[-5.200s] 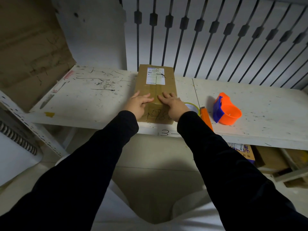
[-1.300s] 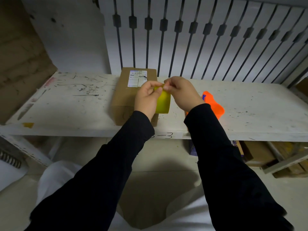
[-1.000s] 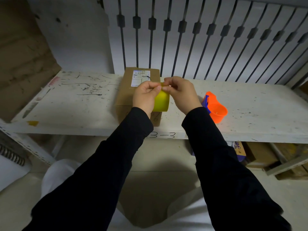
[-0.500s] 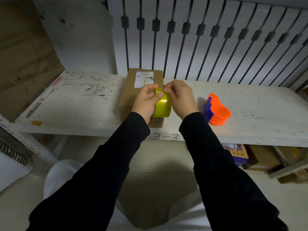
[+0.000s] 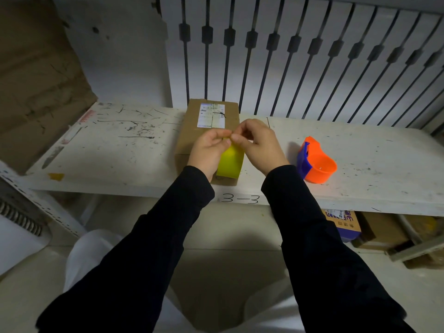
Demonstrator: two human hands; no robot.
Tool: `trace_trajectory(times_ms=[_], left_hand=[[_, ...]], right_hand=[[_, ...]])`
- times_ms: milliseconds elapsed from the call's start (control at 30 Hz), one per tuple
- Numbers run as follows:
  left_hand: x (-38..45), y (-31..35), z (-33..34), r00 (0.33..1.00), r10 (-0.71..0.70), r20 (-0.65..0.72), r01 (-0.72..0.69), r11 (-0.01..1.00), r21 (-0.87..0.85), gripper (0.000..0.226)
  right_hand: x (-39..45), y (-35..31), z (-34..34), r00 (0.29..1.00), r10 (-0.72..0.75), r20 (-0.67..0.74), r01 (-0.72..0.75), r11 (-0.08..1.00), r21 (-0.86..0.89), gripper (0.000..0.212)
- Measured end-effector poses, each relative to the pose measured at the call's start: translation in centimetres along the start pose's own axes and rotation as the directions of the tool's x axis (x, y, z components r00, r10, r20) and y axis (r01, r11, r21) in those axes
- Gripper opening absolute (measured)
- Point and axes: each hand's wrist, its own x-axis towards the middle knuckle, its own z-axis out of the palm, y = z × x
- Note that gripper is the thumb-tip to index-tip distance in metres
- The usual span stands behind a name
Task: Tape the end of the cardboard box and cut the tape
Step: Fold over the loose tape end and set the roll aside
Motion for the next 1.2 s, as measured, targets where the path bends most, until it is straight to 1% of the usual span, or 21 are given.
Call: trace_trajectory(times_ms=[200,233,333,400,500,567,667,700,767,800,867,900,967,1067,1133,1200], left_hand=[[-0.1,-0.3,-0.3,0.998,-0.025,0.049,0.030,0.994,-0.101,0.024],[-0.3,-0.3,-0.3,0.997,-0.015,0.071,0.022,0.995,-0.096,0.028],[-0.6,-0.5,0.2,0.990,-0.017,0.138,0.020,1.000,-0.020,0.059],[-0.7,-0.3,0.5,0.990,-0.025,0.140,0.024,1.000,0.009,0.066],[-0.7,0.0,0.7,0.991,-0.051,0.121,0.055,0.998,-0.030,0.057],[-0.7,0.2,0.6,0.990,-0.067,0.125,0.070,0.997,-0.015,0.050],[-0.8,0.7,0.7,0.991,-0.068,0.118,0.067,0.998,0.008,0.026],[-0.7,0.7,0.7,0.990,-0.074,0.116,0.072,0.997,0.016,0.022],[-0.7,0.8,0.7,0.988,-0.084,0.127,0.083,0.996,0.014,0.022],[-0.7,0.7,0.6,0.987,-0.072,0.147,0.070,0.997,0.015,0.026],[-1.0,0.3,0.4,0.980,-0.013,0.196,0.010,1.000,0.014,0.043],[-1.4,0.1,0.4,0.977,0.018,0.212,-0.019,1.000,0.002,0.047],[-1.9,-0.4,0.3,0.971,0.041,0.235,-0.033,0.999,-0.040,0.044],[-2.1,-1.0,0.3,0.968,-0.010,0.249,0.040,0.992,-0.119,0.041],[-2.2,-0.9,0.4,0.975,-0.087,0.203,0.116,0.985,-0.131,0.038],[-2.4,-0.8,0.6,0.979,-0.132,0.156,0.151,0.982,-0.118,0.033]], right_hand=[[0.2,0.0,-0.5,0.999,0.036,0.034,-0.037,0.998,0.041,0.012],[0.3,0.0,-0.5,0.999,0.035,0.024,-0.036,0.999,0.032,0.013],[0.5,-0.2,-0.6,1.000,0.017,-0.010,-0.018,0.999,-0.048,0.012],[0.5,-0.4,-0.6,0.999,-0.015,-0.045,0.011,0.996,-0.085,0.011],[0.1,-0.3,-0.3,0.991,-0.088,-0.103,0.071,0.985,-0.160,0.013],[-0.2,-0.2,-0.1,0.983,-0.111,-0.143,0.083,0.979,-0.187,0.013],[-0.6,-0.4,0.1,0.979,-0.090,-0.182,0.060,0.984,-0.165,0.012],[-0.7,-0.4,0.2,0.977,-0.098,-0.190,0.065,0.983,-0.173,0.012],[-1.0,-0.3,0.4,0.972,-0.129,-0.198,0.091,0.977,-0.191,0.012],[-1.0,-0.3,0.4,0.970,-0.128,-0.205,0.090,0.979,-0.185,0.012],[-0.7,-0.6,0.1,0.971,-0.103,-0.216,0.069,0.984,-0.163,0.013],[-0.4,-0.7,-0.1,0.972,-0.101,-0.210,0.068,0.985,-0.159,0.014],[0.0,-0.9,-0.5,0.978,-0.117,-0.171,0.085,0.979,-0.186,0.014],[-0.3,-1.0,-0.3,0.980,-0.139,-0.142,0.106,0.969,-0.222,0.012],[-0.8,-1.1,0.0,0.973,-0.160,-0.166,0.122,0.968,-0.218,0.010],[-1.2,-1.3,0.1,0.969,-0.159,-0.191,0.128,0.978,-0.164,0.011]])
